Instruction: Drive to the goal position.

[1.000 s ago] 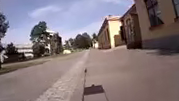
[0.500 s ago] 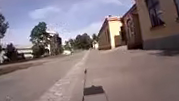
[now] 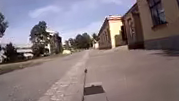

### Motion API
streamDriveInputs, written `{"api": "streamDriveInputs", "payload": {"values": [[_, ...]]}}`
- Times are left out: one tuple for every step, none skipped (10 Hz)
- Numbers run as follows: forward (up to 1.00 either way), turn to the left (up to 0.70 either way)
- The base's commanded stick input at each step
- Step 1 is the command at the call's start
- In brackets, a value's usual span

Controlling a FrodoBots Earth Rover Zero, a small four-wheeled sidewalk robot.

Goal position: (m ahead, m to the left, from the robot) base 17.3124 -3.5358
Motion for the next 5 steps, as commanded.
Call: {"api": "streamDriveInputs", "payload": {"values": [[0.45,0.00],[0.45,0.00],[0.45,0.00],[0.45,0.00],[0.45,0.00]]}}
